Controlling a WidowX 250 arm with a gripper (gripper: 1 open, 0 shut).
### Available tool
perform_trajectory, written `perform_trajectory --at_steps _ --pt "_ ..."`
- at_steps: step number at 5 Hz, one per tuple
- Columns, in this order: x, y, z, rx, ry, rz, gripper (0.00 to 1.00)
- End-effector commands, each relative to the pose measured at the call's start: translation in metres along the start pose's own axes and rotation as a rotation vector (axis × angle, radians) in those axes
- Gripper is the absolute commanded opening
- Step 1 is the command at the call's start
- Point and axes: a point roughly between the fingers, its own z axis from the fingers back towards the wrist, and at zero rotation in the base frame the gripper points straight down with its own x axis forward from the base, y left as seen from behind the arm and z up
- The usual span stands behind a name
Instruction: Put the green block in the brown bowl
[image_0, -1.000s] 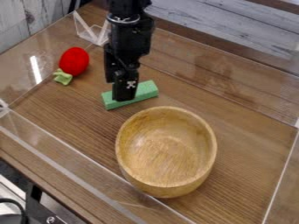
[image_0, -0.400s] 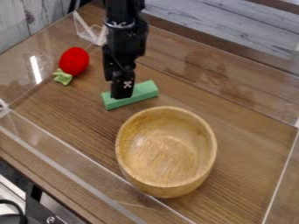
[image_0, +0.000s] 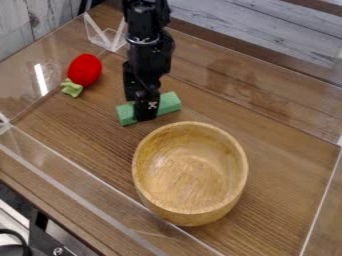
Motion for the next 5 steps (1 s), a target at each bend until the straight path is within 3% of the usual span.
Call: perform_trajectory --at_steps 1,2,4,5 --pt "0.017 0.008 0.014 0.037 -0.059 -0.012 1.00" --pt "0.024 0.007 0.013 0.020 -0.080 -0.013 1.00" --pt "0.026 -0.008 0.021 -0.007 -0.089 -0.046 1.00" --pt "0.016 -0.009 0.014 -0.017 -0.094 -0.029 1.00"
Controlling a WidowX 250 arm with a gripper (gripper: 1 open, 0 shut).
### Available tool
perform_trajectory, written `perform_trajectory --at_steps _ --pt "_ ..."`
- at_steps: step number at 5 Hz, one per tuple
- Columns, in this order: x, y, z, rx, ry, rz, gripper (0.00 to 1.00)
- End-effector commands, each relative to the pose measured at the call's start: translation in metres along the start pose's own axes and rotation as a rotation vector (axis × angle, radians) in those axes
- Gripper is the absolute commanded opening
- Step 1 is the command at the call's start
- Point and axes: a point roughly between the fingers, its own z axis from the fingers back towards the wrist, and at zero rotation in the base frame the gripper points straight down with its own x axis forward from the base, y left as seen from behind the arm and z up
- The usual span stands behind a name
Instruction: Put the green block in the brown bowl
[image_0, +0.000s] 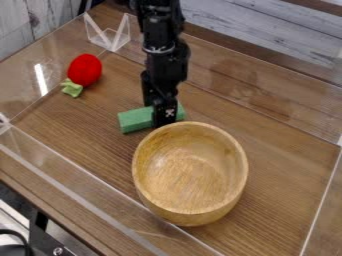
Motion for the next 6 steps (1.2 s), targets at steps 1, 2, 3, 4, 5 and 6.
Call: perform_trajectory --at_steps 1,2,3,4,5,6 --pt "-0.004 0.006 0.020 0.053 -0.048 0.018 1.00" --pt "-0.015 0.020 0.019 0.047 -0.052 -0.043 0.00" --pt "-0.027 0.034 0.020 0.043 -0.059 -0.097 0.00" --pt "-0.030 0.038 0.020 0.033 -0.071 -0.114 1.00" --pt "-0.032 0.041 0.013 0.022 -0.066 -0.142 1.00" --pt "-0.029 0.040 0.017 0.028 -0.073 -0.108 0.00"
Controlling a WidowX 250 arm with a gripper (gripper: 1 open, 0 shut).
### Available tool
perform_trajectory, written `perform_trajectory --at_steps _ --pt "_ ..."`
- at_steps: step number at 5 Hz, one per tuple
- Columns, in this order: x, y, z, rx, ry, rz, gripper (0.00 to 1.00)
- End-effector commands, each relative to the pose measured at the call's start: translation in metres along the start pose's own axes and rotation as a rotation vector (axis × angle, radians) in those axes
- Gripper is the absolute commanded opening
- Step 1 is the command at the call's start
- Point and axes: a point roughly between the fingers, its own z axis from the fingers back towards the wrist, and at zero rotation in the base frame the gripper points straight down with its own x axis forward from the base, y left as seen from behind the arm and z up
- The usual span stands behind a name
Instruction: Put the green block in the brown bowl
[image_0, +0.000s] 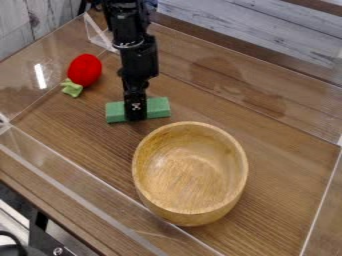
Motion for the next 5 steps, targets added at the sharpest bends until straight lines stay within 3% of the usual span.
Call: perform_trajectory --at_steps 1,2,3,4,5 --pt "0.000 -0.001 0.031 0.084 -0.039 0.016 0.00" --pt "-0.004 -0.011 0.046 0.114 -0.058 0.041 0.00" --pt "-0.002 -0.036 0.072 0.132 -0.076 0.055 0.00" --pt "0.003 -0.073 0.078 0.120 -0.080 0.059 0.00" --pt "0.010 -0.099 0.068 0.112 -0.081 0.074 0.00"
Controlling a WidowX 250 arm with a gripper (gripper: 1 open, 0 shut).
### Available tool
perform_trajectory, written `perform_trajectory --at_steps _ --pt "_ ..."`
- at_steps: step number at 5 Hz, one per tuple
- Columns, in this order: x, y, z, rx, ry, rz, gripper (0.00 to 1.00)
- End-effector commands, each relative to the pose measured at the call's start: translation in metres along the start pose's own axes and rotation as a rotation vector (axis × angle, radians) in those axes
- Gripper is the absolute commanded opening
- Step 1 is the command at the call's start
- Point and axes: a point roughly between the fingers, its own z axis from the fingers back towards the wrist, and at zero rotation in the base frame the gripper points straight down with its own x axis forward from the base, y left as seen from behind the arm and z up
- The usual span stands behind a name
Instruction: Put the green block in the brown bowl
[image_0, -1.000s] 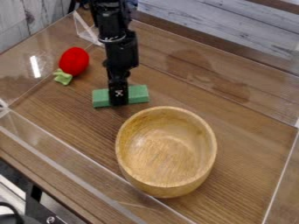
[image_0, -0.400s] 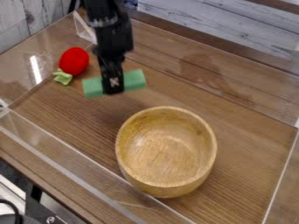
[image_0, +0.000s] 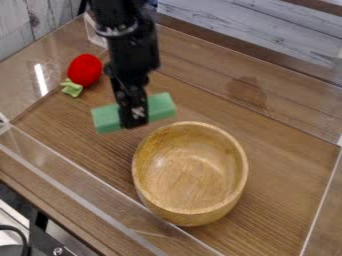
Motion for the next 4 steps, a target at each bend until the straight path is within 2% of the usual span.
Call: perform_trajectory --at_steps 1,3,4 --pt "0.012 -0.024 -0.004 0.032 -0.022 0.013 0.00" --pt "0.033 -0.068 -0.034 0.036 -0.012 0.082 0.00" --pt "0.037 -0.071 -0.037 0.041 -0.019 0.130 0.00"
